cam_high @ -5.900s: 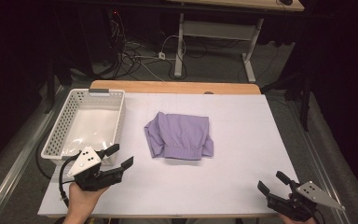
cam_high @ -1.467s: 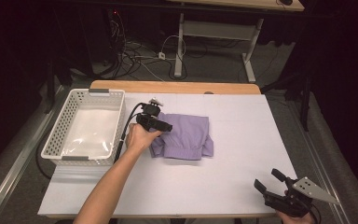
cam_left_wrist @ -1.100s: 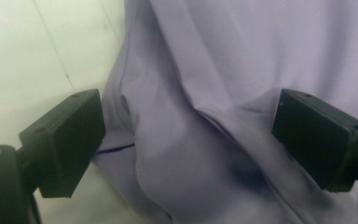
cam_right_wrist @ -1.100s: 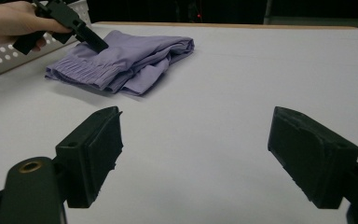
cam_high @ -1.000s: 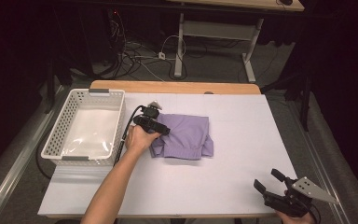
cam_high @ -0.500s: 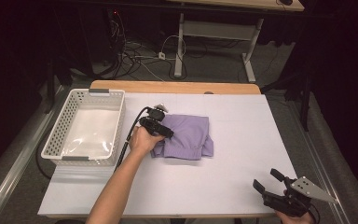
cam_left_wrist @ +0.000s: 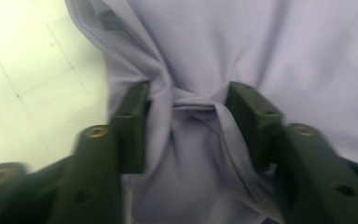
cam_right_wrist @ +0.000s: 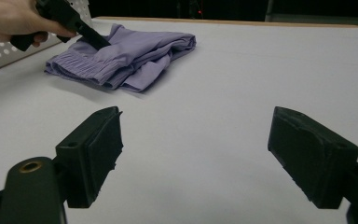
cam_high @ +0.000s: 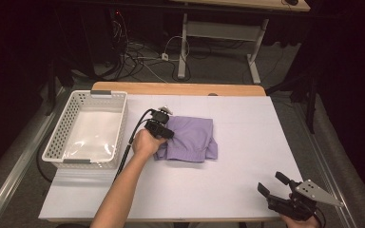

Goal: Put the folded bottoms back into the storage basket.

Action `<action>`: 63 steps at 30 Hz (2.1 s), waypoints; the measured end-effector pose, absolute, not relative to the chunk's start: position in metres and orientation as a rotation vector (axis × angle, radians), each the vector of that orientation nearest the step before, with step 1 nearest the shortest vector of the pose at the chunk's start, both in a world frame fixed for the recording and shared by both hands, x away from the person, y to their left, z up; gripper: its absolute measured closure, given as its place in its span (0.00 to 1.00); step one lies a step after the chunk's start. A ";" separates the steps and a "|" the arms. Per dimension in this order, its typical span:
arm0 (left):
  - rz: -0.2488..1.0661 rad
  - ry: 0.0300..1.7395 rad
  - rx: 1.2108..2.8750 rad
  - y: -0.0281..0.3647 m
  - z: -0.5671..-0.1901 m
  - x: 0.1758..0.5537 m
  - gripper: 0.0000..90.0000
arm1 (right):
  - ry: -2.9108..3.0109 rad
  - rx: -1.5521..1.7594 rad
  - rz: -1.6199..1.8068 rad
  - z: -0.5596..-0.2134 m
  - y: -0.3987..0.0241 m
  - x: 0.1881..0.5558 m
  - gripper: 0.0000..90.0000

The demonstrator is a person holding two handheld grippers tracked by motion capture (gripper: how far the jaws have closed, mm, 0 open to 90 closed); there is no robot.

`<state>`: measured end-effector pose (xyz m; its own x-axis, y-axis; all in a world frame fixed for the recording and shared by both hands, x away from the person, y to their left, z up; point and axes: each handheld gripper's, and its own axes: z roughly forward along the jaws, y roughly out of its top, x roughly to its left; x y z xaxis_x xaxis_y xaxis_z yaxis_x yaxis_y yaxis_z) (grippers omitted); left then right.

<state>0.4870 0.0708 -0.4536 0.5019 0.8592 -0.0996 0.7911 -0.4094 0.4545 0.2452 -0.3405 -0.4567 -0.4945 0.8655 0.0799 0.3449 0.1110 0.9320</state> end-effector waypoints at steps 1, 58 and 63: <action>0.200 1.356 2.301 0.070 -0.453 0.487 0.57 | 1.899 1.173 1.377 -0.457 -0.341 0.245 0.20; 0.187 0.982 2.091 0.108 -0.313 0.433 0.90 | 1.908 1.168 1.385 -0.457 -0.341 0.245 0.20; 0.205 0.969 2.085 0.113 -0.305 0.427 0.90 | 1.907 1.167 1.385 -0.457 -0.341 0.245 0.20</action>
